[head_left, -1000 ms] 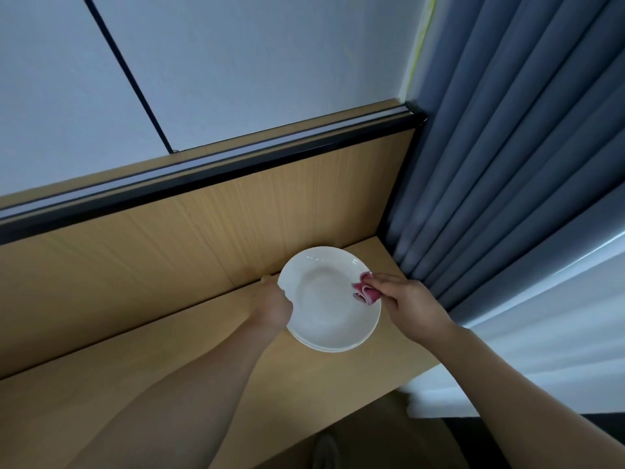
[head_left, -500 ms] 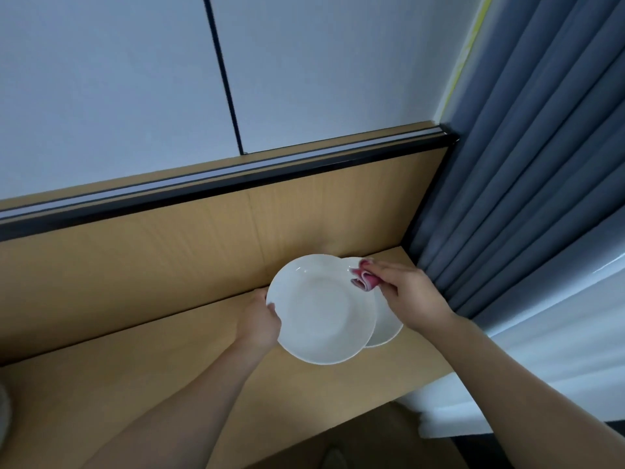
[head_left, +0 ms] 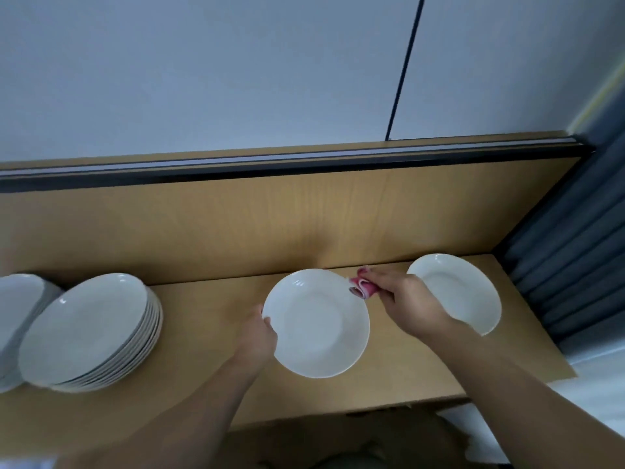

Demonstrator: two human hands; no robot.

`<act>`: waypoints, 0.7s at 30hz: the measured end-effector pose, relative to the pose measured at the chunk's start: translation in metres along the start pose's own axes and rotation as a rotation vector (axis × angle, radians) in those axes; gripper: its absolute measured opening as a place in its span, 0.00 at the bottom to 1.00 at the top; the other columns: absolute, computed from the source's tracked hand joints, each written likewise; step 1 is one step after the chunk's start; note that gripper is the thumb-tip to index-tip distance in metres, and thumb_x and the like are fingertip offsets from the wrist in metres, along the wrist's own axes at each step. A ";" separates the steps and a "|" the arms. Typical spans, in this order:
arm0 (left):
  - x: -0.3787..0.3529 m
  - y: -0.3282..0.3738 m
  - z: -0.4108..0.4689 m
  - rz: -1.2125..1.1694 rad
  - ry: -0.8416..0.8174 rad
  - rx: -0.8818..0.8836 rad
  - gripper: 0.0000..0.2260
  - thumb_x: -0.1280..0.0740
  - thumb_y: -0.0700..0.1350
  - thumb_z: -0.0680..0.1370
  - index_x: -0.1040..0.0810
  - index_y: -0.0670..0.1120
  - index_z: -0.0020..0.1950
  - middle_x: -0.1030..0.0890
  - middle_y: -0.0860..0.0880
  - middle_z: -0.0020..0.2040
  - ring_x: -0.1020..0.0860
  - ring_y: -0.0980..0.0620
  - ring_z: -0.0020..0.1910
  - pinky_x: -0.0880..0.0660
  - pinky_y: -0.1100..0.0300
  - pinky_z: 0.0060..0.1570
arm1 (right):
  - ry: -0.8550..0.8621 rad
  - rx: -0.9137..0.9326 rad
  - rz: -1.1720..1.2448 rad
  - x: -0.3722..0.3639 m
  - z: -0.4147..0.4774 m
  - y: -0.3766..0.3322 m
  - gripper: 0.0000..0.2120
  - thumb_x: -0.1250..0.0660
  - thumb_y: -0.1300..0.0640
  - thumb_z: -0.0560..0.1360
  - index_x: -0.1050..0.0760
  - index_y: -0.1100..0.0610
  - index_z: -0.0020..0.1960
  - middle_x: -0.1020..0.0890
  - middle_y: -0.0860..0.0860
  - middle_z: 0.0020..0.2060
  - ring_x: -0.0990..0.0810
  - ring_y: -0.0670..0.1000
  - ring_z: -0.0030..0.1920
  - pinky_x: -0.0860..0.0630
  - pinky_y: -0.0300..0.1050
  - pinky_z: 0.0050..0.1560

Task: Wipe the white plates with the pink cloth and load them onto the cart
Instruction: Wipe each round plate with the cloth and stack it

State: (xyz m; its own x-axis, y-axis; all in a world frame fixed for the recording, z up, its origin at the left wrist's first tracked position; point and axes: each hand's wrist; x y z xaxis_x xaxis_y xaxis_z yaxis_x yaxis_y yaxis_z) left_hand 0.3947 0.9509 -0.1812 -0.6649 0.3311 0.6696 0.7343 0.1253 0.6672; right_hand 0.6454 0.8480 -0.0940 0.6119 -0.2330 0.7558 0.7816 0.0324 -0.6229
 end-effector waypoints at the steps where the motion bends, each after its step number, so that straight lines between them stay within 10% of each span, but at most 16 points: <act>1: 0.006 -0.010 -0.001 -0.002 0.005 0.014 0.14 0.44 0.41 0.82 0.30 0.45 0.67 0.22 0.48 0.53 0.24 0.49 0.47 0.29 0.58 0.45 | -0.020 0.002 -0.003 -0.008 0.002 -0.007 0.19 0.39 0.72 0.76 0.21 0.58 0.62 0.20 0.43 0.59 0.25 0.38 0.60 0.35 0.25 0.60; 15: 0.017 -0.067 0.008 -0.066 -0.008 0.089 0.13 0.43 0.41 0.82 0.30 0.43 0.66 0.22 0.46 0.55 0.24 0.49 0.49 0.26 0.55 0.49 | -0.152 -0.029 0.000 -0.067 0.005 -0.052 0.16 0.37 0.69 0.77 0.21 0.58 0.62 0.25 0.39 0.56 0.34 0.29 0.58 0.40 0.17 0.55; 21: 0.014 -0.077 0.016 0.027 -0.049 0.075 0.13 0.41 0.43 0.82 0.31 0.43 0.66 0.23 0.47 0.53 0.25 0.53 0.47 0.28 0.59 0.46 | -0.264 -0.079 0.024 -0.105 0.024 -0.035 0.17 0.40 0.67 0.79 0.21 0.53 0.61 0.19 0.39 0.57 0.21 0.42 0.59 0.28 0.38 0.63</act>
State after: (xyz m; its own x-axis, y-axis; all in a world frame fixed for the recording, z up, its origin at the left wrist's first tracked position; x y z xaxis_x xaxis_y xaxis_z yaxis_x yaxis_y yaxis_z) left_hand 0.3310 0.9608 -0.2278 -0.6382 0.3802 0.6694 0.7615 0.1844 0.6213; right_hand 0.5567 0.8949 -0.1462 0.6484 0.0289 0.7608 0.7612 -0.0435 -0.6471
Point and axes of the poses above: each hand's wrist, its own z-axis towards the middle knuckle, its own x-axis out of the back of the hand, y = z × x
